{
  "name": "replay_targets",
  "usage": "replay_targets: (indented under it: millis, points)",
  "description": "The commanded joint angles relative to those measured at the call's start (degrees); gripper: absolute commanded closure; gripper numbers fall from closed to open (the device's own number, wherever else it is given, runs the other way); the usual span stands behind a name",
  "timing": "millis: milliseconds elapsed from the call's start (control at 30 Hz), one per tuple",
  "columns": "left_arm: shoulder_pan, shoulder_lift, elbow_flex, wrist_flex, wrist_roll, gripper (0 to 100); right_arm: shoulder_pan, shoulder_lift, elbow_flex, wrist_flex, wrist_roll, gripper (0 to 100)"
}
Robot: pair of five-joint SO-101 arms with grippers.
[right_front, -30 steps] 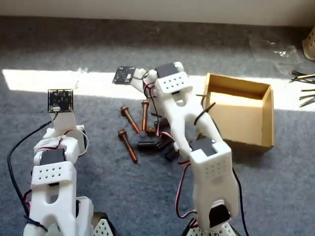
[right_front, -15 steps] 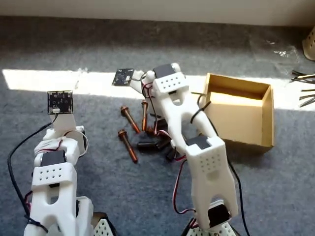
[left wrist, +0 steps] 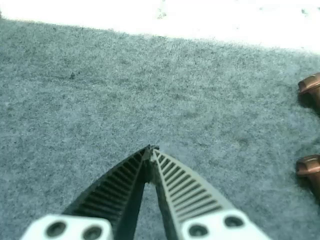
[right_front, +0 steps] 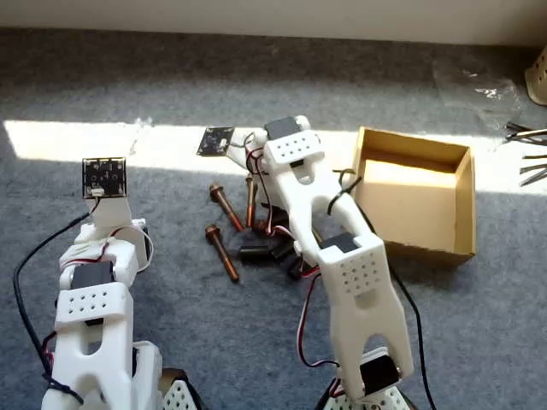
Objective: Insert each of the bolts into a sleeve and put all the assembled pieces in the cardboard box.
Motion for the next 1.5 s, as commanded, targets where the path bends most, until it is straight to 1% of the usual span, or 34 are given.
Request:
replay_targets:
  millis: [0, 133, 200, 267, 333, 433, 567, 800, 1000, 1067, 1267, 1367, 1467]
  points:
    - [-0.4, 0.1, -0.4, -1.1, 0.4, 99, -0.5, 0.2, -1.7, 0.9, 0.4, 87.8]
    - [-0.4, 0.1, -0.4, -1.1, 0.3, 99, -0.6, 0.3, -1.8, 1.3, 0.3, 88.9]
    - [-0.4, 0.1, -0.4, -1.1, 0.3, 99, -0.6, -0.2, -1.9, 1.3, -1.1, 93.9]
    - [-0.4, 0.1, -0.4, -1.1, 0.3, 99, -0.6, -1.5, -1.9, 1.1, -4.5, 99.4]
    - [-0.4, 0.1, -0.4, -1.1, 0.0, 99, -0.3, -2.8, -1.9, 1.1, -7.3, 99.1]
    - [-0.1, 0.1, -0.3, -1.1, -2.3, 99, 0.2, -4.5, -1.8, 1.2, -10.3, 99.4]
    - [-0.1, 0.1, -0.3, -1.1, -2.3, 99, 0.7, -6.2, -1.8, 1.4, -13.7, 99.4]
    - [0.0, 0.1, 0.2, -1.1, -2.4, 99, 2.5, -10.2, -1.8, 1.4, -23.5, 99.4]
    - [0.0, 0.1, 0.3, -1.1, -2.4, 99, 3.8, -15.8, -1.7, 1.5, -28.9, 99.4]
    - [0.0, 0.1, 0.3, -1.1, -2.4, 99, 3.7, -18.2, -1.5, 3.0, -30.2, 99.4]
    - [2.7, 0.1, 0.5, -0.8, -2.5, 99, 3.1, -24.6, -1.5, 10.7, -34.1, 99.4]
    - [5.0, 0.1, 0.1, -0.7, -6.5, 99, 3.1, -27.1, -1.4, 11.9, -36.3, 99.4]
    - [8.2, 0.1, -0.3, 1.1, -7.6, 99, 3.1, -30.2, -1.3, 12.9, -38.5, 99.4]
